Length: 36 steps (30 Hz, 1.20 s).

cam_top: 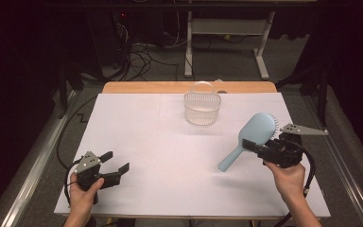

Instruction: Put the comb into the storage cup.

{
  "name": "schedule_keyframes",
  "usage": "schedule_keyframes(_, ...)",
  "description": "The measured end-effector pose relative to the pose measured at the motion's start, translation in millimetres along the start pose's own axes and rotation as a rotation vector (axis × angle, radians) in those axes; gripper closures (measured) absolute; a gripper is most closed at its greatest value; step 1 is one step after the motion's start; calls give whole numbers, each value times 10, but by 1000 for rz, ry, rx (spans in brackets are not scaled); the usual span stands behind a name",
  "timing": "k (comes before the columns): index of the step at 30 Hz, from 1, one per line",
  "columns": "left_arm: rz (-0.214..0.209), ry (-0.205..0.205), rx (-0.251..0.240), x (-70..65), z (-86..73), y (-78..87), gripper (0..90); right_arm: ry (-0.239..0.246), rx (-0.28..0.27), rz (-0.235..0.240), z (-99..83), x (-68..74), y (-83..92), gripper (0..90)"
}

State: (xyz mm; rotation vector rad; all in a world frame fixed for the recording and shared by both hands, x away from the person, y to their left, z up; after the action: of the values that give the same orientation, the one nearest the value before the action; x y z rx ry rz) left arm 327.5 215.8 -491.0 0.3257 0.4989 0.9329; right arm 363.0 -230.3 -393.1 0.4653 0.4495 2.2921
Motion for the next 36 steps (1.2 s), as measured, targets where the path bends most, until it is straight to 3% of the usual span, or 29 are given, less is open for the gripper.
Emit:
schedule_keyframes(18, -3, 9, -9, 21, -6, 7, 195, 25, 7, -39, 292, -96, -43, 558)
schedule_keyframes(26, -8, 16, -17, 30, 6, 16, 195, 56, 16, -47, 461, -94, -139, 555)
schedule_keyframes(36, -9, 13, -16, 25, 3, 8, 194, 58, 14, -62, 616, -107, -260, 555)
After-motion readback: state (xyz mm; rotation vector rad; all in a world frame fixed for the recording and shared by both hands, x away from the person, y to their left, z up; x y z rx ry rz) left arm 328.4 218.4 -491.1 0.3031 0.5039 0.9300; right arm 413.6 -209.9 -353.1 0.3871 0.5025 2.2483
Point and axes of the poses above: each handheld gripper's, and its own axes: y roughly backward along the jaws, z roughly out of its top, x roughly to its left, the point moved 7 cm from there along -y, roughly forward along the jaws, and after that the axes turned 8 degrees about y, right-handed, at the moved point
